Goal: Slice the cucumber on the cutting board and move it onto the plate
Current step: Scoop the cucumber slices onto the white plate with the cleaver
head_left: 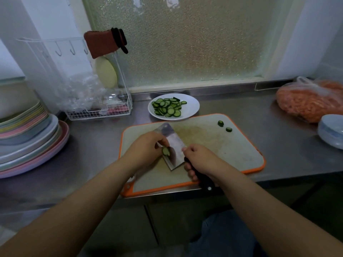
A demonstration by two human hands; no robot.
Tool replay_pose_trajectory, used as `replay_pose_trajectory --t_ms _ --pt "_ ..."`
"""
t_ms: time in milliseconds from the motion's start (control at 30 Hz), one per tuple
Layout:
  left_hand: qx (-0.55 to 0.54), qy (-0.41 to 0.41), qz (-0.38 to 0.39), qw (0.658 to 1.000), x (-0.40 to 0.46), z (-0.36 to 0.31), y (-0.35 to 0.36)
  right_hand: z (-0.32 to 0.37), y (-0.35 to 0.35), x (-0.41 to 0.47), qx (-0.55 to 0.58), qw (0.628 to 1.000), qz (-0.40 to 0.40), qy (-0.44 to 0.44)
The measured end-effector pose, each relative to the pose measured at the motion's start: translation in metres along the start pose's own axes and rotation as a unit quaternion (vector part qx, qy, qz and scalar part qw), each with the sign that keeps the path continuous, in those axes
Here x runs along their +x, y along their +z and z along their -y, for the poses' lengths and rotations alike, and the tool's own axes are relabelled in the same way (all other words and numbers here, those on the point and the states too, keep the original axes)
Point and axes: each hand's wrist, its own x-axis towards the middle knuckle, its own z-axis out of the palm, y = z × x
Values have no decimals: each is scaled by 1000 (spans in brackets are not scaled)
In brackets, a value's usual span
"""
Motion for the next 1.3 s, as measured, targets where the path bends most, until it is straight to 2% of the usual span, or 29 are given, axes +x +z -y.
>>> replay_pose_trajectory --t_ms 67,167,300,533,700,767,867,967,1133,1233,1300 --pt "27 7 -12 1000 11 -7 -9 9 -6 4 33 999 -11 -2" --pt "17 19 16 1000 47 -14 -19 34 -20 20 21 999 -48 -13" --pt "16 -14 55 998 111 -21 -24 71 -37 64 12 996 -89 2" --pt "3 -31 -39 999 189 1 -17 106 -58 127 140 986 -94 -10" --pt "128 26 68 989 205 34 2 96 -67 145 147 986 -73 -20" --pt "182 65 87 977 201 41 12 91 -67 147 137 988 -73 -14" --pt "257 72 100 959 191 44 21 86 -72 144 127 988 -82 -15" --pt "272 57 29 960 187 41 22 81 -90 135 54 987 -139 -61" --pt "184 111 -133 968 177 7 25 52 -151 101 -122 956 -247 -100" --pt "76 108 -125 983 163 -13 35 27 -178 78 -249 923 -280 -84" --pt "1 72 -95 993 152 -25 45 14 -185 66 -322 901 -281 -70"
